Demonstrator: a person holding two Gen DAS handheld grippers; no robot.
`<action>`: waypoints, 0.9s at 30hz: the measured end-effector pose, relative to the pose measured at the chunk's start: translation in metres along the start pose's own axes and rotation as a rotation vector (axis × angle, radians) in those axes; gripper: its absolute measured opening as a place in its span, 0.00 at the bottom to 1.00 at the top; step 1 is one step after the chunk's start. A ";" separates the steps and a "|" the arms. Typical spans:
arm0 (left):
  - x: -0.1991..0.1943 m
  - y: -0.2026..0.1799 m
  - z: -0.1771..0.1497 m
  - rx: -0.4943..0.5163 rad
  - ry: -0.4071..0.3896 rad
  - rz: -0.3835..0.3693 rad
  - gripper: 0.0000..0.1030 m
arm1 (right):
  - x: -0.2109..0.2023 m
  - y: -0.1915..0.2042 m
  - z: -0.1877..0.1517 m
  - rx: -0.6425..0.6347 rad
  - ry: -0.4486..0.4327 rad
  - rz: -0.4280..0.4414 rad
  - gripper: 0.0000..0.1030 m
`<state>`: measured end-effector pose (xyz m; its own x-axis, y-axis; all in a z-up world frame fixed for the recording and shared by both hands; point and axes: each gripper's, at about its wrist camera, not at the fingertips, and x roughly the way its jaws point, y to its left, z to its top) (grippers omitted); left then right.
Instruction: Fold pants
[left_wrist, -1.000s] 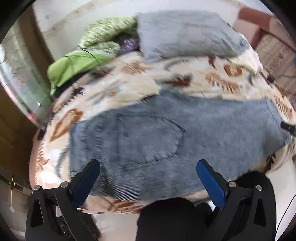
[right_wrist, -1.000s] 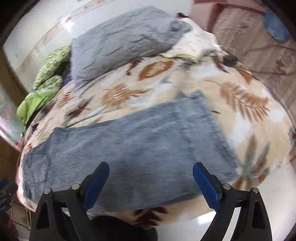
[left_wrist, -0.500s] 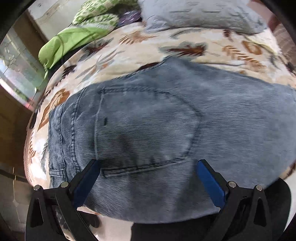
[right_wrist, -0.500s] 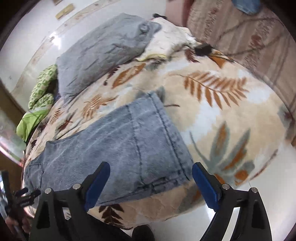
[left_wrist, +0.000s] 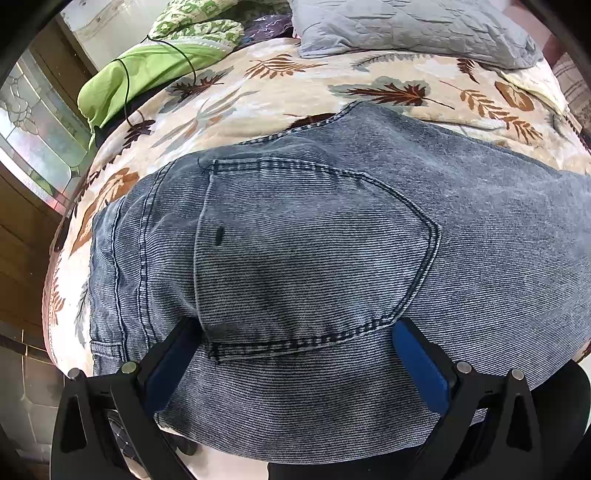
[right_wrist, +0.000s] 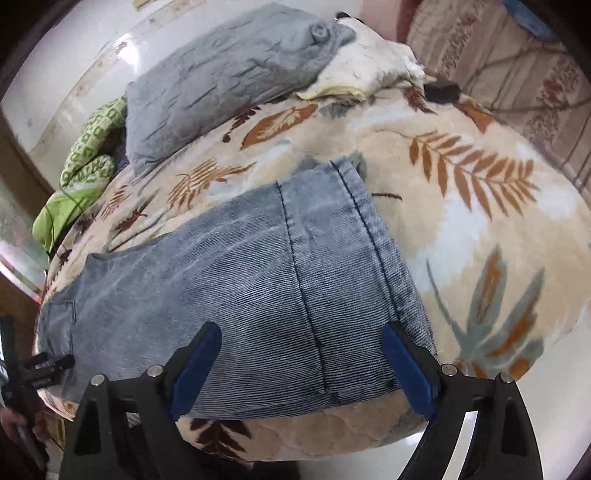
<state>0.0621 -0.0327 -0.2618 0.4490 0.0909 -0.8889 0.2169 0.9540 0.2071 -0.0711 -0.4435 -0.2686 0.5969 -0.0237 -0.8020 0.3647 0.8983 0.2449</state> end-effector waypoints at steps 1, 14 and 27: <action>-0.001 0.001 0.000 -0.005 -0.001 -0.006 1.00 | 0.001 0.002 0.000 -0.019 0.006 -0.011 0.88; -0.025 0.067 -0.002 -0.149 -0.082 0.016 1.00 | -0.003 0.072 0.027 -0.119 0.035 -0.036 0.88; -0.004 0.101 -0.014 -0.161 -0.067 -0.046 1.00 | 0.057 0.208 0.012 -0.320 0.151 0.068 0.88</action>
<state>0.0695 0.0671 -0.2430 0.4999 0.0325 -0.8655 0.0995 0.9905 0.0946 0.0472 -0.2637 -0.2563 0.4907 0.0846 -0.8672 0.0712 0.9880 0.1367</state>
